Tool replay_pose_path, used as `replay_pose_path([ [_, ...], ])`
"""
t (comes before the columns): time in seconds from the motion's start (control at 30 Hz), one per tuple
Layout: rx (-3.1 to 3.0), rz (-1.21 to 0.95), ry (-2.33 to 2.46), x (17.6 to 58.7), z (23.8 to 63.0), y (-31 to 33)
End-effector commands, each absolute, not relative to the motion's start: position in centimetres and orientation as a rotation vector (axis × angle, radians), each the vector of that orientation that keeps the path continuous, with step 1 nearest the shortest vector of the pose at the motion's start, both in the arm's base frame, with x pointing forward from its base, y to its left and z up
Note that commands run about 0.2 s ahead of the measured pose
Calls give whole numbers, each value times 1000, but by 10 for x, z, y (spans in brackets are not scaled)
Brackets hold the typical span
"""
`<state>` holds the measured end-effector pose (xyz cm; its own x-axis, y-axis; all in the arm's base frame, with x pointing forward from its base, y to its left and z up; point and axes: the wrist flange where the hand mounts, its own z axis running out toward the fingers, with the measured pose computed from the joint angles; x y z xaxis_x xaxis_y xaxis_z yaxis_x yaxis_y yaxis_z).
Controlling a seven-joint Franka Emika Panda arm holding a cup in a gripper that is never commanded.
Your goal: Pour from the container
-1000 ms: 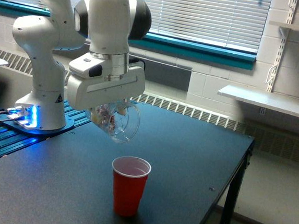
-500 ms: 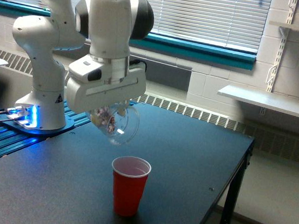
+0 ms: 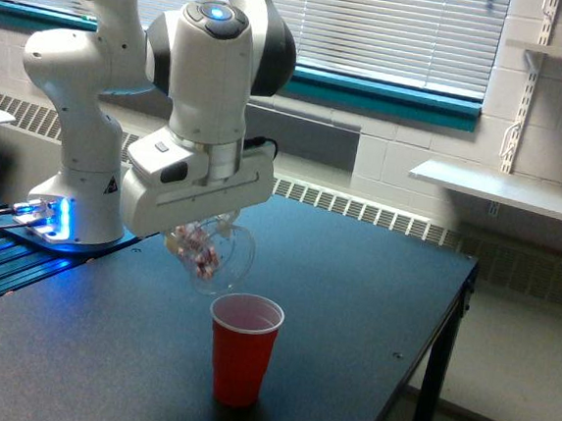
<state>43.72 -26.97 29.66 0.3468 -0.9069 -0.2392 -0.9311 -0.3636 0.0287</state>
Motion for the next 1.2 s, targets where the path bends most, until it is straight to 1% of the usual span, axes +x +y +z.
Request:
replay_pose_path([
  [0.03,-2442,336,1767,443,302,-273],
  [0.57,-2406,337,1741,462,307,-264],
  [1.2,-2376,378,1699,471,299,-256],
])
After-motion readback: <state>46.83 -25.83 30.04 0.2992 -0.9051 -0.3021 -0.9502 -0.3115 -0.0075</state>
